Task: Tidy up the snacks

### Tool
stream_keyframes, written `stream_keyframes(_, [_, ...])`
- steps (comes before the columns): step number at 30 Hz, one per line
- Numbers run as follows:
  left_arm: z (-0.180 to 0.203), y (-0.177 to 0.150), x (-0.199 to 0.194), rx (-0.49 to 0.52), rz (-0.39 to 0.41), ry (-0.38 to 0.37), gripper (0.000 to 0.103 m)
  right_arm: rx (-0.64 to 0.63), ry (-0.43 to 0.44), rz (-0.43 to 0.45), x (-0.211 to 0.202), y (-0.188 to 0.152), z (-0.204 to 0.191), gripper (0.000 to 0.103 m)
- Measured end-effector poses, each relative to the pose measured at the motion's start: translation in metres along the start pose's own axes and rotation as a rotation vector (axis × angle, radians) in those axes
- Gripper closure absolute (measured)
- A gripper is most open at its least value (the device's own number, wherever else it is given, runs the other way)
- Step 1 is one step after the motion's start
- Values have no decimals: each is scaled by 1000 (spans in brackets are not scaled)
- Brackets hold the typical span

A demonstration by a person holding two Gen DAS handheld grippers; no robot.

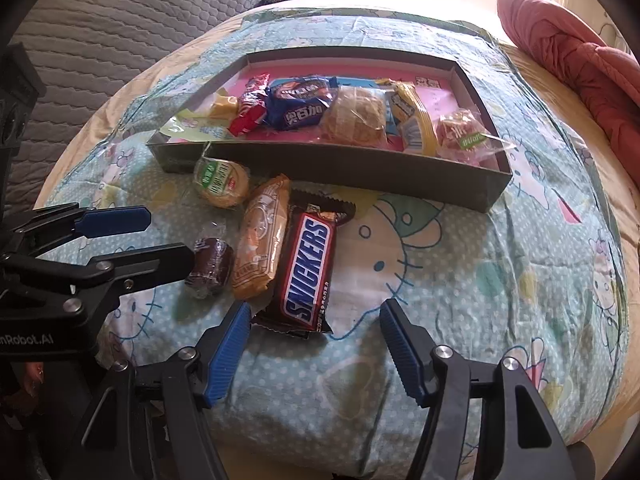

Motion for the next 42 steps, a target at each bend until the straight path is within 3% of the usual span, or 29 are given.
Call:
stream_keyframes(16, [2, -3, 18, -10, -38, -20, 31, -10, -79, 46, 8, 9, 14, 37])
stream_keyframes(31, [4, 0, 29, -25, -41, -31, 32, -50, -51, 84, 23, 28, 13, 56])
stream_keyframes(36, [9, 3, 35, -16, -43, -36, 53, -54, -43, 88, 25, 30, 12, 59])
stream_keyframes(42, [20, 2, 43, 12, -61, -10, 62, -60, -39, 92, 29, 34, 10, 62])
Point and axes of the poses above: each gripper's, at about its wrist camera, not at the fingertips, and x roughly the way its jaws point, z to its right, y to its top, the point moved 3 cm from there along x, roughly the way its jaws point, and after that the axes turned 7 degrees about -y, right-handed, at the moved point
